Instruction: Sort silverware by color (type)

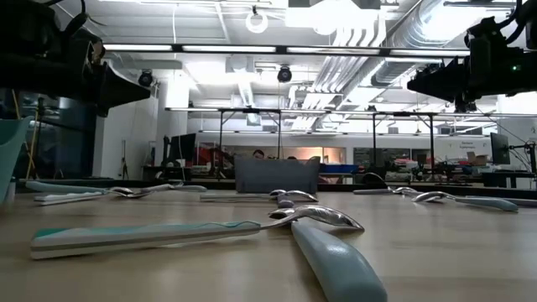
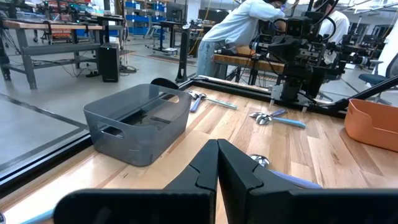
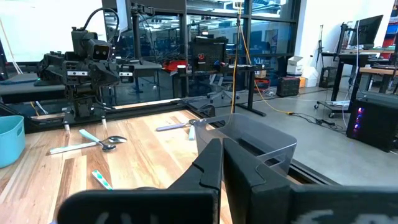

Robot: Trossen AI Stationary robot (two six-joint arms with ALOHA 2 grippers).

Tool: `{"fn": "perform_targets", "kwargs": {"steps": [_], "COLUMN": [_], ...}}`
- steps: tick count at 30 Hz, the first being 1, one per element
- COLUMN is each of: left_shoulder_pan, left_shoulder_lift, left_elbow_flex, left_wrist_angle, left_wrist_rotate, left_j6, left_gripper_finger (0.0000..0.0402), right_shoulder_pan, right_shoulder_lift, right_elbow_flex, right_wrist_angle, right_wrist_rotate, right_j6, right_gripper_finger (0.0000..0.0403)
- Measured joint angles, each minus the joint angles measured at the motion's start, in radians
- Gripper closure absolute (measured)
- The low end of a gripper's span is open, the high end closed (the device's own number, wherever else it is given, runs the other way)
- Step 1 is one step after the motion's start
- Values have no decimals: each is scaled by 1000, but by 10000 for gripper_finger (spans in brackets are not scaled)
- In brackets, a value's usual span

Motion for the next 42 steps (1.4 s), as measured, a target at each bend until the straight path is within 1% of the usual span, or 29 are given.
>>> {"fn": "perform_targets", "kwargs": {"steps": [24,30,32,34,37,42], "left_shoulder_pan": [0,0,-1,-1,-1,-1], "left_shoulder_lift": [0,0,0,0,0,0], "left_elbow_flex": [0,0,0,0,0,0], "left_wrist_angle": [6,124,154,168,193,279], "left_wrist_rotate": [0,-28,-54,-87,-93,-45], "left_j6": [0,70,132,155,103,43], "left_gripper_finger": [401,401,401,401,401,401], "right_shoulder_pan": [0,0,0,0,0,0], "right_shoulder_lift": [0,0,0,0,0,0], "right_elbow_flex": [0,0,0,0,0,0], "right_wrist_angle": [0,0,0,0,0,0], "right_wrist_rotate": [0,0,0,0,0,0], "right_j6": [0,0,0,0,0,0], "right_gripper_finger": [403,403,403,403,403,403]}}
